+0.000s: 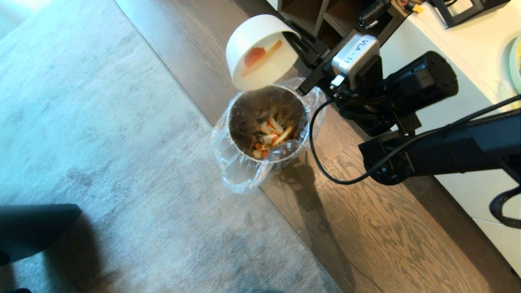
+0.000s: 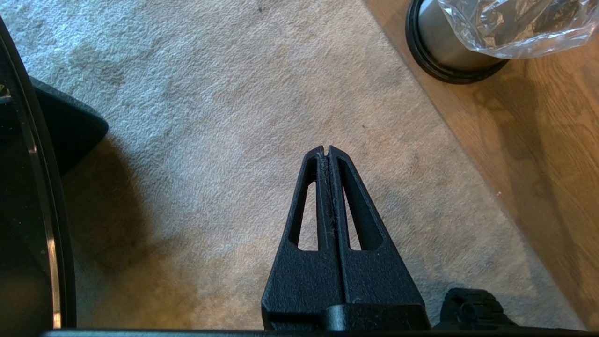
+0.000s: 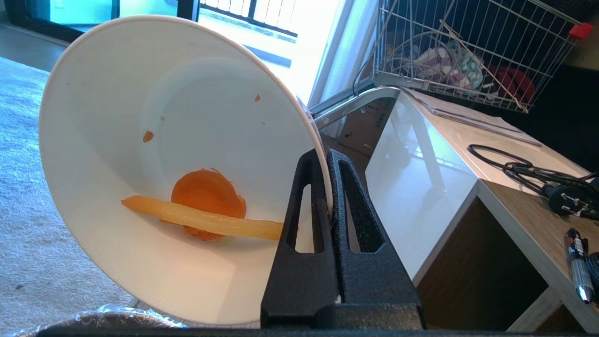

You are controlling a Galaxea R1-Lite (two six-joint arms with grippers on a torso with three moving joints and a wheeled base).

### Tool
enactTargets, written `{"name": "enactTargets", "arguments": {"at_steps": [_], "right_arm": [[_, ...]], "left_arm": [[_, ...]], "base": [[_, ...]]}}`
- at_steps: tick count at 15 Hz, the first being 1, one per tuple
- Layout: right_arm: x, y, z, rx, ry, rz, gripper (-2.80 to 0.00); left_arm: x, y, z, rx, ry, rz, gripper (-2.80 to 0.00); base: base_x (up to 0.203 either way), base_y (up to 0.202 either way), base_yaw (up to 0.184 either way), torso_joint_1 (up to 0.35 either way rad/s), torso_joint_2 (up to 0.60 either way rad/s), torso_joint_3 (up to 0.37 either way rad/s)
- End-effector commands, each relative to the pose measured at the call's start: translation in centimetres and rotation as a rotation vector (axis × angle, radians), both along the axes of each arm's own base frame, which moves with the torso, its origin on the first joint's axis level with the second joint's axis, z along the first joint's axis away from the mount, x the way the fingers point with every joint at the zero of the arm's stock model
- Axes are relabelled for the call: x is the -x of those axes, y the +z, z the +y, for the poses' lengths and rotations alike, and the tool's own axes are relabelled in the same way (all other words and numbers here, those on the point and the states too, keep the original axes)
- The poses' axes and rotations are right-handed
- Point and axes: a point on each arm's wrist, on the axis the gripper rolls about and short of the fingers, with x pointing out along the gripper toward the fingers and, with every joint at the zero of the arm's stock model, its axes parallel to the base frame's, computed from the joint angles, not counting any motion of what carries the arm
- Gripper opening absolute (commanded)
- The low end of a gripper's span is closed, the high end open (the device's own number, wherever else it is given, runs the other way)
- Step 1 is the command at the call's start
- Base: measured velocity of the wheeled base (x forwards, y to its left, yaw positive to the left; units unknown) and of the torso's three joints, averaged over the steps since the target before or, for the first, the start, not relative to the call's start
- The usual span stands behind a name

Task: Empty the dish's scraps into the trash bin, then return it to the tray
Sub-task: Pour the leftover food from the bowl into the trash can

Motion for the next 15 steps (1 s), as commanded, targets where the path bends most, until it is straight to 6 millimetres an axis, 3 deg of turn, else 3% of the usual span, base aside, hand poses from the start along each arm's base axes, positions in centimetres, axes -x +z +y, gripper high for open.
{"name": "enactTargets", "arguments": {"at_steps": [1,4,15], "right_arm": [[0.3,0.5,-0.1,-0.026,0.002,-0.049,-2.8],[0.0,1.9,0.2,-0.027,0.04,-0.143,-2.8],[-0.5,3.1,-0.3,0.077,0.124,-0.304,-2.8]], "left_arm": [[0.0,0.0,0.0,0.001,0.001,-0.001,-2.8],[0.0,0.0,0.0,0.001,0.001,-0.001,-2.8],[0.0,0.0,0.0,0.001,0.001,-0.001,-2.8]], "base": [[0.0,0.0,0.0,0.0,0.0,0.0],[0.0,0.0,0.0,0.0,0.0,0.0],[0.0,0.0,0.0,0.0,0.0,0.0]]}}
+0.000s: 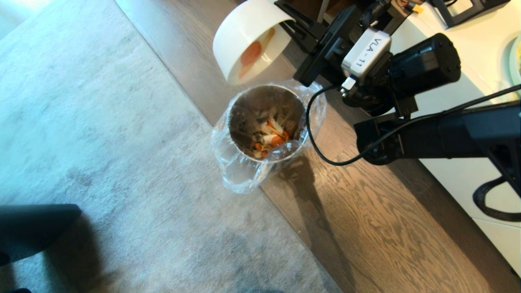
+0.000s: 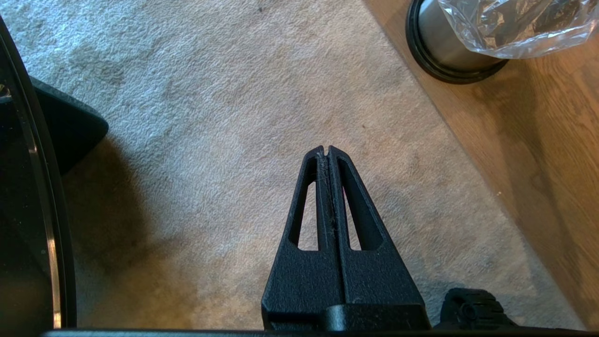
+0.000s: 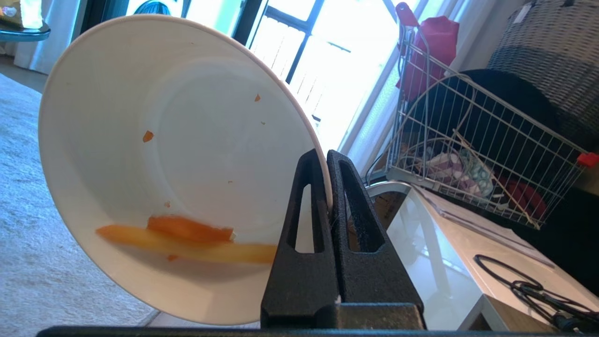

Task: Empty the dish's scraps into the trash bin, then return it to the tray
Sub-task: Pour the leftover food from the bowl into the trash can

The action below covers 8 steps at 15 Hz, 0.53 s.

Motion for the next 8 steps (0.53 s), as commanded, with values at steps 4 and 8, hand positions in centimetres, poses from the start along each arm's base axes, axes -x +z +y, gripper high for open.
{"name": "enactTargets", "arguments": {"at_steps": [4,8], "right_arm": [[-0.37,0.99,-1.3,-0.039,-0.033,-0.081,-2.8],[-0.62,0.83,-1.42,-0.037,-0.039,-0.078,-2.8]], "left_arm": [[0.0,0.01,0.0,0.001,0.0,-0.001,-2.8],[0.0,0.01,0.0,0.001,0.0,-0.001,-2.8]], "base": [[0.0,0.0,0.0,0.0,0.0,0.0],[0.0,0.0,0.0,0.0,0.0,0.0]]}}
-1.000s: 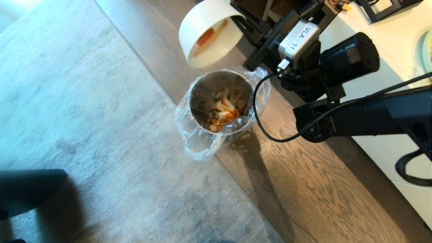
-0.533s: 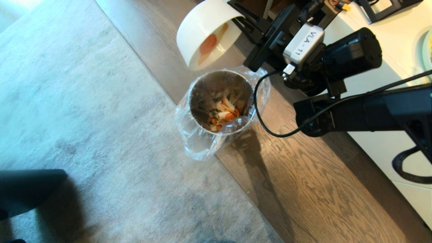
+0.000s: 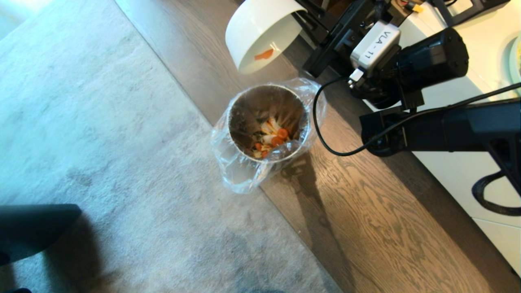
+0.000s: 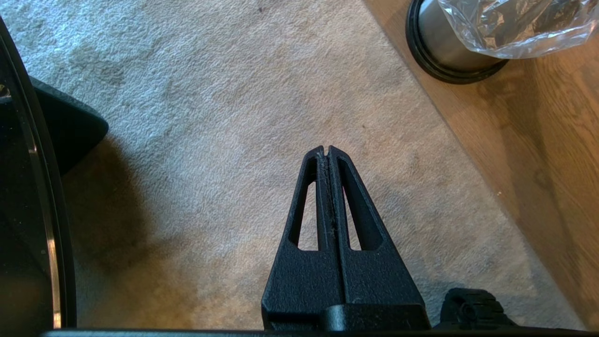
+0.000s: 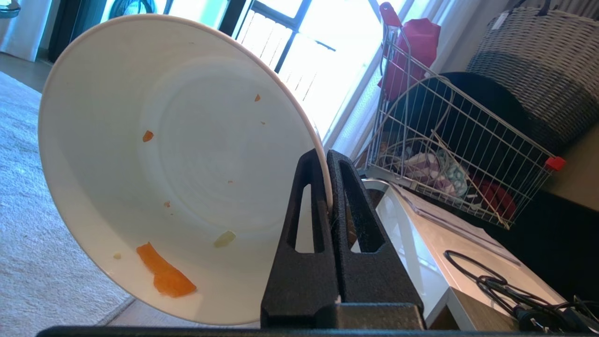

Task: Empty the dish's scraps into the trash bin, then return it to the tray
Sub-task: Pour the leftover food from the bowl into the trash can

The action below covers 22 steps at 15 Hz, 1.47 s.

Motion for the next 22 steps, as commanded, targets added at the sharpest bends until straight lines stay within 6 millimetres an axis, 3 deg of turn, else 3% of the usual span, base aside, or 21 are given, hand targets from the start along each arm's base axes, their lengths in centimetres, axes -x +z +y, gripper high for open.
{"name": "enactTargets", "arguments": {"at_steps": [1,9,14,22], "right_arm": [[0.2,0.1,-0.2,-0.018,-0.002,-0.042,-2.8],[0.2,0.2,-0.2,-0.02,-0.002,-0.053,-2.8],[1.2,3.0,-0.6,-0.031,0.016,-0.22,-2.8],[2.8,5.2,-1.2,-0.055,0.016,-0.313,-2.8]], "left_arm": [[0.0,0.0,0.0,0.001,0.001,-0.001,-2.8],[0.0,0.0,0.0,0.001,0.001,-0.001,-2.8],[0.0,0.0,0.0,0.001,0.001,-0.001,-2.8],[0.0,0.0,0.0,0.001,0.001,-0.001,-2.8]], "base": [[0.0,0.0,0.0,0.0,0.0,0.0],[0.0,0.0,0.0,0.0,0.0,0.0],[0.0,0.0,0.0,0.0,0.0,0.0],[0.0,0.0,0.0,0.0,0.0,0.0]]}}
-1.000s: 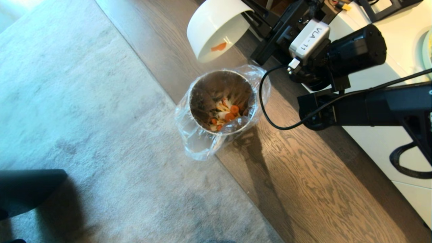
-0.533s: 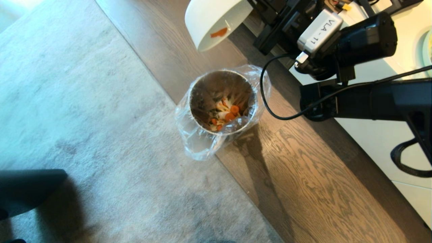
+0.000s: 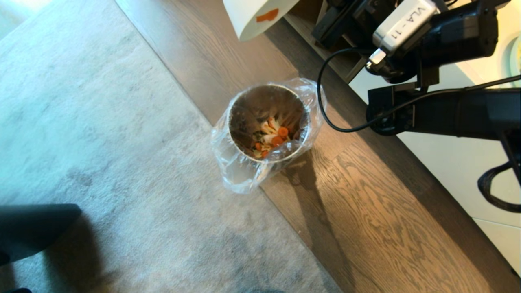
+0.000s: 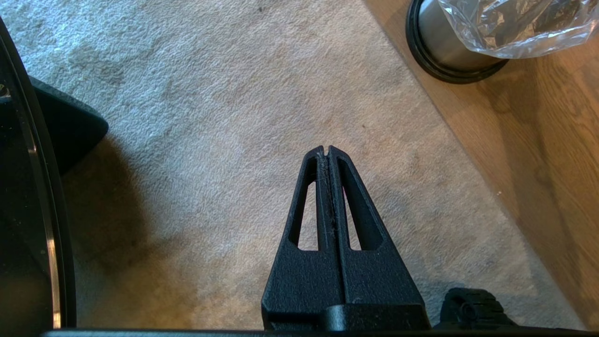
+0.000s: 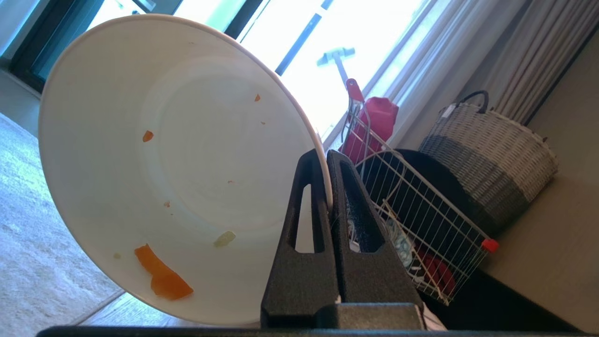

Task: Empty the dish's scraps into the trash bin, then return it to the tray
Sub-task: Pour the leftover food from the bowl into the trash can

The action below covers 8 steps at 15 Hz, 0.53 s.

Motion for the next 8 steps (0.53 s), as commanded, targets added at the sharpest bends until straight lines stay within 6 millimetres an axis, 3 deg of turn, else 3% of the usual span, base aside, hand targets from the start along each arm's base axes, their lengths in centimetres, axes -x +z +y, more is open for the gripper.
{"name": "enactTargets", "arguments": {"at_steps": [1,8], "right_arm": [[1.18,1.07,-0.54,-0.033,0.004,-0.071,-2.8],[1.75,1.75,-0.51,-0.039,0.024,-0.09,-2.8]], "left_arm": [[0.0,0.01,0.0,0.001,0.001,-0.001,-2.8],[0.0,0.01,0.0,0.001,0.001,-0.001,-2.8]], "base": [[0.0,0.0,0.0,0.0,0.0,0.0],[0.0,0.0,0.0,0.0,0.0,0.0]]}}
